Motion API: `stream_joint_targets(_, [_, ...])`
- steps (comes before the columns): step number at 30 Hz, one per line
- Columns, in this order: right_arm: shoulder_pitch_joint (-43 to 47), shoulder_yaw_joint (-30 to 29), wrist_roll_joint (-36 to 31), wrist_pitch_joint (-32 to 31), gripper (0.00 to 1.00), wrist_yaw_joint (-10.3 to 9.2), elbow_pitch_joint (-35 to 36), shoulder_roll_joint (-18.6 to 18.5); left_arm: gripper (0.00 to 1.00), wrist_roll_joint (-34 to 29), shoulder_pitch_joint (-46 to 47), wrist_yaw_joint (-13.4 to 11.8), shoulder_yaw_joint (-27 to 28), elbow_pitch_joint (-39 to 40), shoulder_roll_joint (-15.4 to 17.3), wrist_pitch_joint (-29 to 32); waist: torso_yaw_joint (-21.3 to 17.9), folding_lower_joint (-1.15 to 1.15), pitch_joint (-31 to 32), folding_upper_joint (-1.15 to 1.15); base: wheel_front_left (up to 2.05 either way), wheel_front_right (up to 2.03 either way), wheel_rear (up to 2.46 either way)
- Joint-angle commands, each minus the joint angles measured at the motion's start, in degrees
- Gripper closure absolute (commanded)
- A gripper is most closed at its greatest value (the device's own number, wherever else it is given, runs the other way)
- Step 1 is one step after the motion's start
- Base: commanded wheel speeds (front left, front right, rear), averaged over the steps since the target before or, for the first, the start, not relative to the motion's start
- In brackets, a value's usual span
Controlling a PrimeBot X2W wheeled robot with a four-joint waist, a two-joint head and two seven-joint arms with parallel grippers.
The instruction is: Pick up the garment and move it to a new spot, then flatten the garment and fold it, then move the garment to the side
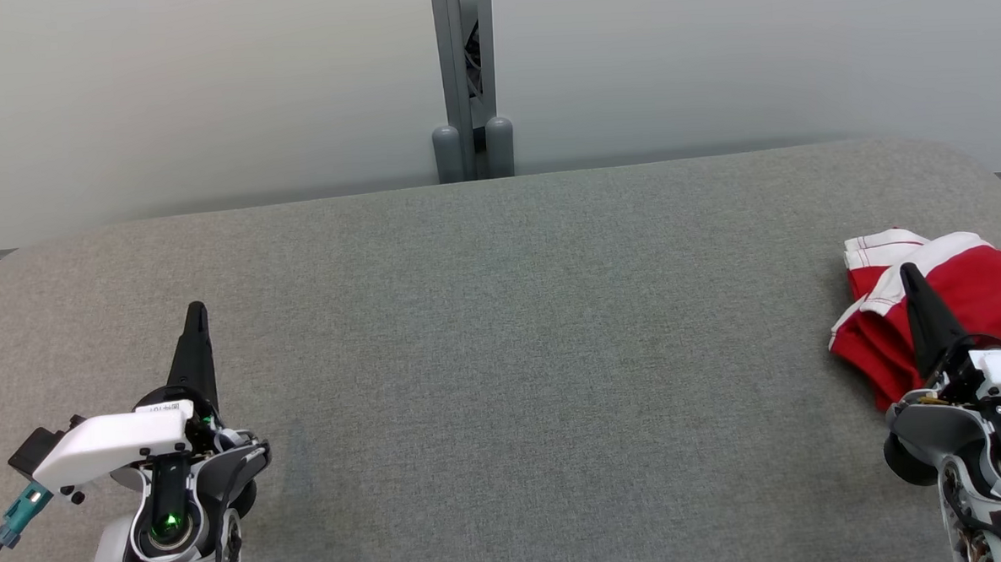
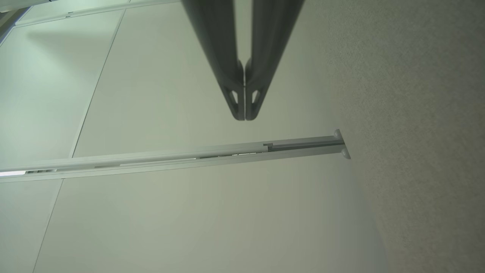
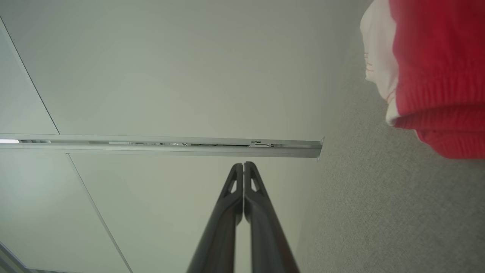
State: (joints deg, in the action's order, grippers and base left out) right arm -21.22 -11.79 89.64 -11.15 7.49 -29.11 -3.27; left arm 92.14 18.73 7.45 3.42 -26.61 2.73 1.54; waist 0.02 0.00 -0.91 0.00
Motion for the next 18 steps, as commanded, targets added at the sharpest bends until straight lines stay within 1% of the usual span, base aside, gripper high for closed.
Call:
stream_joint_targets(1, [-0.5, 0.0, 0.1, -0.2, 1.0, 0.0, -0.3, -0.4, 1.0, 0.1, 0.6, 0.3, 0.2, 0.0, 0.1, 0.1, 0.0, 0.0, 0.0, 0.0, 0.0, 0.0, 0.0])
stream_joint_targets(18, [-0.5, 0.1, 0.1, -0.2, 1.0, 0.0, -0.3, -0.4, 1.0, 0.1, 0.6, 0.3, 0.2, 0.0, 0.1, 0.1, 0.0, 0.0, 0.0, 0.0, 0.0, 0.0, 0.0])
